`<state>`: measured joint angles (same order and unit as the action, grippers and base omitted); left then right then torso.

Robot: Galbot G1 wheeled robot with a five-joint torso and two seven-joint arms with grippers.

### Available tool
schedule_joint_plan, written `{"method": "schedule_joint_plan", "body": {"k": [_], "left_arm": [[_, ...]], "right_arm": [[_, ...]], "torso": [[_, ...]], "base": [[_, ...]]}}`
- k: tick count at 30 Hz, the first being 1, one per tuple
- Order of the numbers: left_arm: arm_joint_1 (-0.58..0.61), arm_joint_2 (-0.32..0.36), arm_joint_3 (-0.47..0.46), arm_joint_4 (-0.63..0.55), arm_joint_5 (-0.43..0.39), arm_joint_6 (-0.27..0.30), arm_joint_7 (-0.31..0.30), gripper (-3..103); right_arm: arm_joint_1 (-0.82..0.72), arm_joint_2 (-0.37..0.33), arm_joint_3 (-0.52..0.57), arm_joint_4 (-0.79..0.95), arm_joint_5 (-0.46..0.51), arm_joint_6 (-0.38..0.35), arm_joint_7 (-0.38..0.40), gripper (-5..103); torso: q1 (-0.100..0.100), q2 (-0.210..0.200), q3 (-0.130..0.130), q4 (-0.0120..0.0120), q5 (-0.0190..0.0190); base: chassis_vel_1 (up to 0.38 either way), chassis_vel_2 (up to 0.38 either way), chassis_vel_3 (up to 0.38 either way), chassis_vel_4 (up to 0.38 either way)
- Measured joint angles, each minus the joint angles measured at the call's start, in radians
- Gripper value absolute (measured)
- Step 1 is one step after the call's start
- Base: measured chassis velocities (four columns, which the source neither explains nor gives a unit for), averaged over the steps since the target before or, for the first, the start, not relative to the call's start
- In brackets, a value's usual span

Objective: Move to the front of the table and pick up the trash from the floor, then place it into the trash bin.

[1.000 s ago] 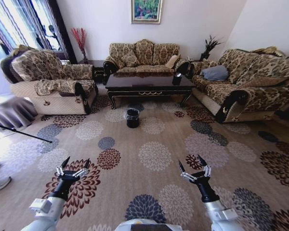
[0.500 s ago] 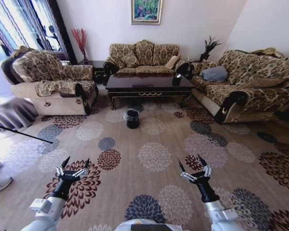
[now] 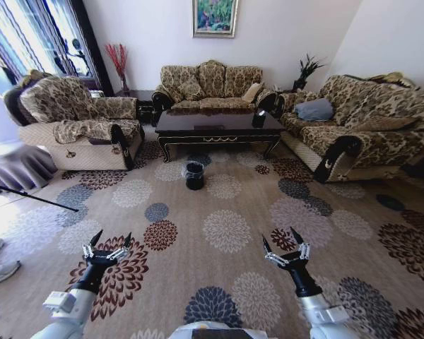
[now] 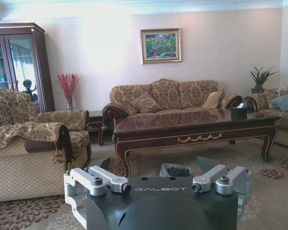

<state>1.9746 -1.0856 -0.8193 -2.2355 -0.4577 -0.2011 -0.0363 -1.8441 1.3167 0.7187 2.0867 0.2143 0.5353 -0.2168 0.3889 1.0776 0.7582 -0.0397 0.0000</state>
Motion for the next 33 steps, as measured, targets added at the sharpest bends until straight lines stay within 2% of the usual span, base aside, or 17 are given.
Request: {"method": "schedule_joint_plan", "body": {"k": [17,33], "left_arm": [[0.0,0.0,0.0,0.0,0.0,0.0,0.0,100],[0.0,0.0,0.0,0.0,0.0,0.0,0.0,100]], "right_arm": [[0.0,0.0,0.0,0.0,0.0,0.0,0.0,100],[0.0,0.0,0.0,0.0,0.0,0.0,0.0,100]], "torso": [[0.031,0.07,0.039,0.0,0.0],[0.033,0.074,0.042,0.0,0.0]], "base": [[0.0,0.0,0.0,0.0],[0.0,0.0,0.0,0.0]]}}
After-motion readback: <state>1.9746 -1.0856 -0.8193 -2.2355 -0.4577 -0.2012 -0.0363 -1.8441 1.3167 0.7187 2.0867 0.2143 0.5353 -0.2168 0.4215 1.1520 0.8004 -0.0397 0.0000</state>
